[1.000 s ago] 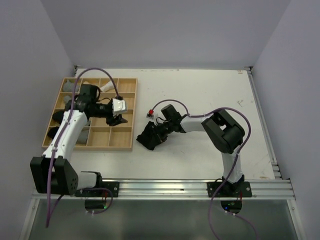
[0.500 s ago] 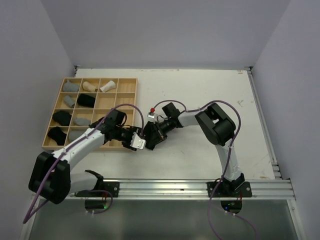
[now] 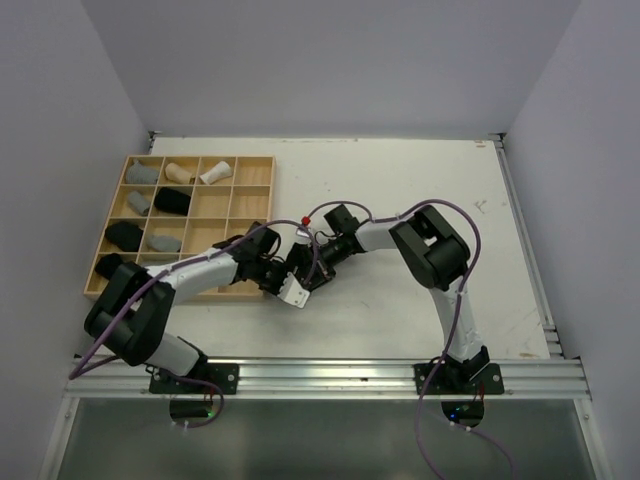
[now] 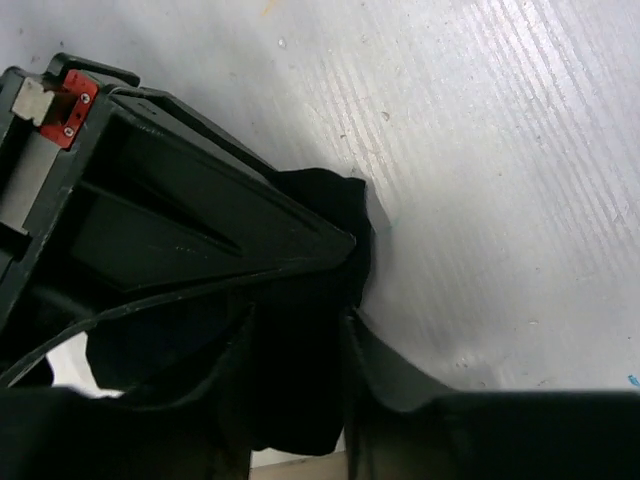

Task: Roll the underwear

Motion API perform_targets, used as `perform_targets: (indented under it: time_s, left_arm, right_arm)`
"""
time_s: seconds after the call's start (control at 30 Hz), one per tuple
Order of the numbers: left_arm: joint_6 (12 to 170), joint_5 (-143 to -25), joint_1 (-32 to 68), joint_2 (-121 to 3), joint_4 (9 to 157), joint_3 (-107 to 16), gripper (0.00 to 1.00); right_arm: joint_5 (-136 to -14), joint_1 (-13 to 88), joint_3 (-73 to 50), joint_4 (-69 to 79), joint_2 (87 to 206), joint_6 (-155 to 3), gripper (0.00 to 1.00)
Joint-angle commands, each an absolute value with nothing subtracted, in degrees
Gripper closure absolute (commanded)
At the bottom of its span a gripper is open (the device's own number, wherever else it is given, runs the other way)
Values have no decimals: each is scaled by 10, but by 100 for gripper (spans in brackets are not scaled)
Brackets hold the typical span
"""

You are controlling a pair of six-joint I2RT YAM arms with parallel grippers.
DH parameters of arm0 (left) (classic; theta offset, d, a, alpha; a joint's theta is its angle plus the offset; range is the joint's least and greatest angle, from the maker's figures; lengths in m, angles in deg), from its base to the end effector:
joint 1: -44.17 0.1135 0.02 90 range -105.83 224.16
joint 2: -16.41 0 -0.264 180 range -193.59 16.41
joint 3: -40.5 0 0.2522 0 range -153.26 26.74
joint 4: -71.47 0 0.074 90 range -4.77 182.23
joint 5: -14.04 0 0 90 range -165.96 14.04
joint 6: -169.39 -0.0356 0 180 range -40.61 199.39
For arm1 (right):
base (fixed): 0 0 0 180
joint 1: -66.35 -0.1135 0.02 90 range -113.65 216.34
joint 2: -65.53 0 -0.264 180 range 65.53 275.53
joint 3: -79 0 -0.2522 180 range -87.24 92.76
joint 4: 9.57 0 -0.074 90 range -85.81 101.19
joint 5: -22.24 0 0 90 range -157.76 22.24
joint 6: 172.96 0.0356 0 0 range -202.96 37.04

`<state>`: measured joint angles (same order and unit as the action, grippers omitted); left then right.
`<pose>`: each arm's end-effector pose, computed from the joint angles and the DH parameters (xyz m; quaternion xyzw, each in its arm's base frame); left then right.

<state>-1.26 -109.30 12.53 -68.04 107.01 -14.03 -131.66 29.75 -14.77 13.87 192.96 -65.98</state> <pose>0.2078 -0.1510 0.1561 0.8113 0.4709 -0.1706 0.3015 0.3090 0.2693 0.0760 0.2555 -0.7959 -0.5448 0.0664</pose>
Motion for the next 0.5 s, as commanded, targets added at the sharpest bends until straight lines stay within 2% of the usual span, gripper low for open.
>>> perform_targets:
  time_s: [0.0,0.07,0.13,0.17,0.23,0.27,0.47]
  left_arm:
    - [-17,-1044,120,-724,1125,-153,69]
    - [-13,-1043,119,-744,1172,-170,87]
    - [-8,-1045,120,-754,1200,-177,93]
    - [-9,-1050,120,-761,1209,-182,97]
    - [-9,-1056,120,-775,1234,-186,100]
    - [-9,-1061,120,-781,1242,-193,100]
    - [-3,-1101,120,-840,1335,-265,100]
  right_arm:
    - [-1113,307,-185,226,1954,-692,74]
    - [-1093,318,-191,229,1915,-685,61]
    - [-1071,340,-196,225,1881,-668,57]
    - [-1064,348,-201,220,1864,-659,49]
    - [-1050,370,-203,213,1808,-636,42]
    - [-1043,376,-205,209,1787,-630,33]
    - [-949,398,-221,190,1634,-627,31]
